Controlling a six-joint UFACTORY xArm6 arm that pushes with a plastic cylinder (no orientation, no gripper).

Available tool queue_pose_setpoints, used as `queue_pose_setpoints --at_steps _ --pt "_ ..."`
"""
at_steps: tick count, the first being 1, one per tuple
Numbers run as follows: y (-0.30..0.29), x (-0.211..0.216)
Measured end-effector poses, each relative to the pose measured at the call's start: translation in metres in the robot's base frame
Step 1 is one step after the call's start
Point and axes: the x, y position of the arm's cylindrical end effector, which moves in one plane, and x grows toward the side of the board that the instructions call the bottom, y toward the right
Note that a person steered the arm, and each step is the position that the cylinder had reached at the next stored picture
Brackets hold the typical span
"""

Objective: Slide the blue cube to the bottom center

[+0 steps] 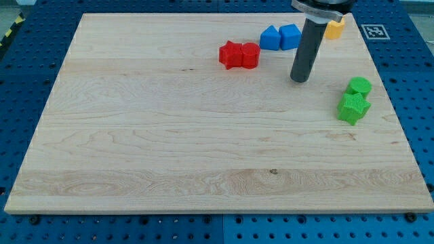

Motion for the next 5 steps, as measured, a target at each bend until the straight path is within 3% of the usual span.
queue_pose_setpoints --at_steps 2,5 --pt "-0.006 -0.049" --pt "0.051 -0.082"
